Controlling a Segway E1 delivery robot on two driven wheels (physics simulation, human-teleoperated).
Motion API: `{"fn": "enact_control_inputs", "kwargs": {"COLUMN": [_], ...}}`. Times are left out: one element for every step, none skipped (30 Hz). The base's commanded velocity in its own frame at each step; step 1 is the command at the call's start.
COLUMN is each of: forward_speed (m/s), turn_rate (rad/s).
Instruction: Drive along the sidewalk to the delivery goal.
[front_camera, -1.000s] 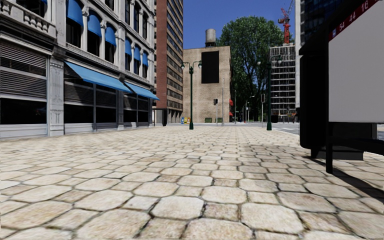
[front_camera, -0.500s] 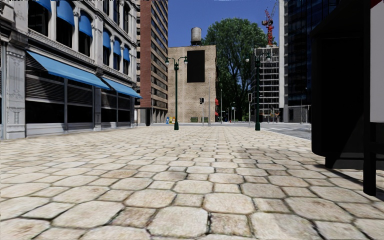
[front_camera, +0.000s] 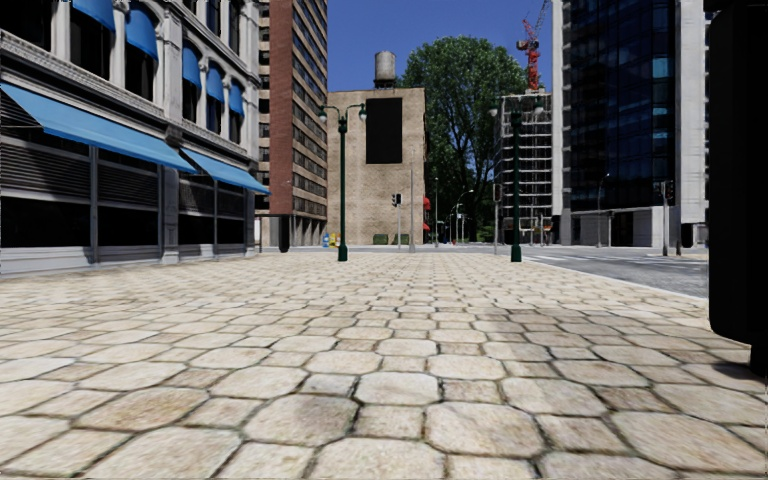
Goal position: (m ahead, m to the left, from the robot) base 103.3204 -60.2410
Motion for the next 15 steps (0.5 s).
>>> {"fn": "enact_control_inputs", "kwargs": {"forward_speed": [2.00,2.00,2.00,2.00,2.00,2.00,2.00,2.00,2.00,2.00,2.00,2.00,2.00,2.00,2.00], "turn_rate": [-0.01,-0.47,-0.93,-1.20,-1.20,-1.20,-1.20,-1.18,-0.21,-0.05,-0.01,-0.01,0.00,0.00,0.00]}}
